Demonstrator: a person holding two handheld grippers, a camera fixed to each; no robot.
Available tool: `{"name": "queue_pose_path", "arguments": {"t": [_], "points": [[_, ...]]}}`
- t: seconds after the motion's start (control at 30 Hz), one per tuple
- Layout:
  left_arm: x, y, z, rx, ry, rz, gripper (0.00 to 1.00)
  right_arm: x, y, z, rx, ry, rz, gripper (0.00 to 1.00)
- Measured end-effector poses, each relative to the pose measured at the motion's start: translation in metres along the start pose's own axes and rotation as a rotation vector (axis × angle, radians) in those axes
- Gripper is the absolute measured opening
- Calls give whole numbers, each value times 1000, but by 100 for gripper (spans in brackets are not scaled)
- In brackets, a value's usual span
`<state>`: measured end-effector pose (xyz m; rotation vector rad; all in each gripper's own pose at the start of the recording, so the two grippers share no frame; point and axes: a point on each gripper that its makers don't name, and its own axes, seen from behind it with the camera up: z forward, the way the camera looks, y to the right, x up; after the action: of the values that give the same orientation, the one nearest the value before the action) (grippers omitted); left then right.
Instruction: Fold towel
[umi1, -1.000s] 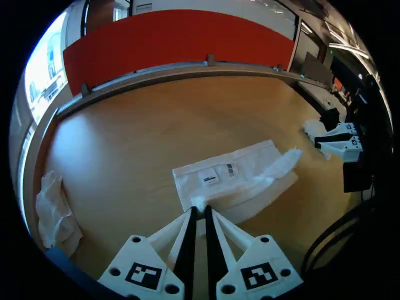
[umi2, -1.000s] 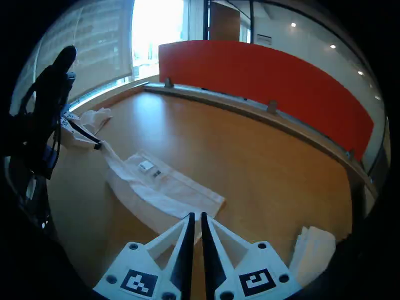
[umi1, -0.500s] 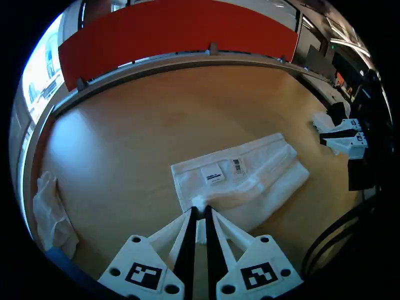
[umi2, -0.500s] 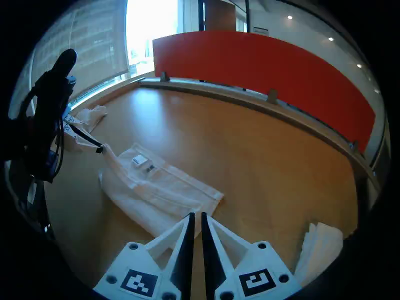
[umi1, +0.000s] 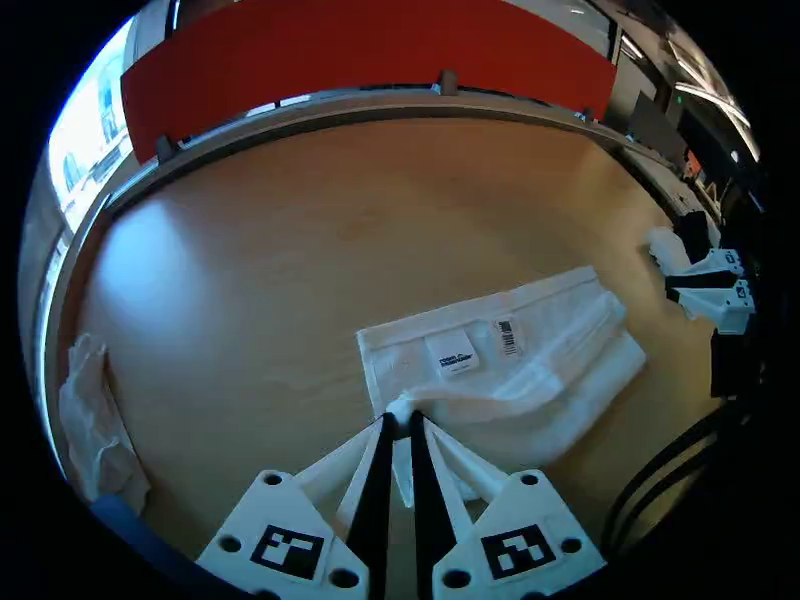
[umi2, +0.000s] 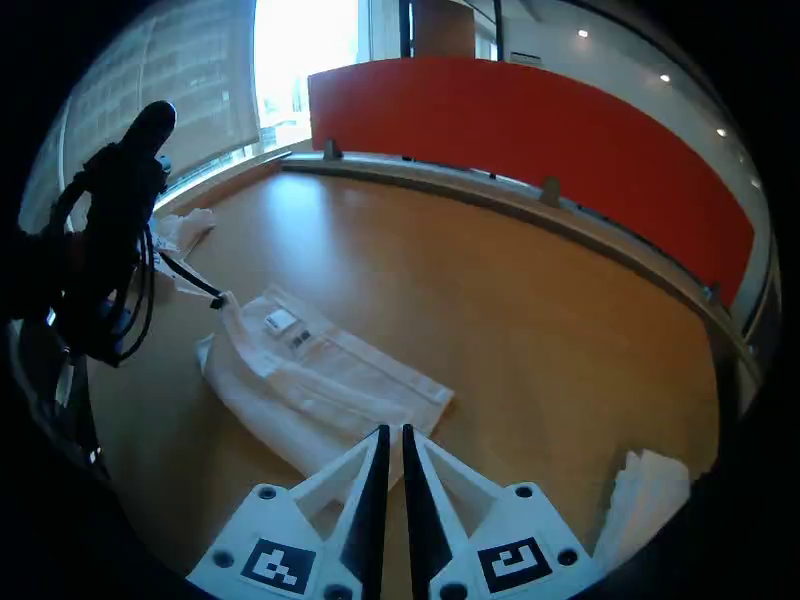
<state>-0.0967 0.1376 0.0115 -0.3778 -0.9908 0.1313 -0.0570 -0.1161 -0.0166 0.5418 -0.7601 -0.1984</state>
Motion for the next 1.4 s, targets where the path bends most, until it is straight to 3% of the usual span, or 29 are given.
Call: {"name": "queue_pose_path", "arguments": {"t": [0.37,0.67,0.87,1.13,1.17,1.27,1.4], "points": [[1,-10,28,5,-40,-31,12,-9,3,12,-1,-20,15,9],[2,-11,41,0,-52,-36,14,-12,8,17,-2,-31,17,9],[1,-13,44,0,-56,-49,26,-12,10,18,-8,-34,14,9],[-2,-31,40,41,-57,-73,83,-14,14,21,-15,-38,7,13],[-2,-34,39,45,-56,-78,85,-14,14,21,-15,-38,6,14],[-4,-38,34,51,-51,-98,92,-15,16,23,-21,-38,5,22],[-5,-44,28,60,-37,-133,96,-15,19,24,-31,-40,4,44]]}}
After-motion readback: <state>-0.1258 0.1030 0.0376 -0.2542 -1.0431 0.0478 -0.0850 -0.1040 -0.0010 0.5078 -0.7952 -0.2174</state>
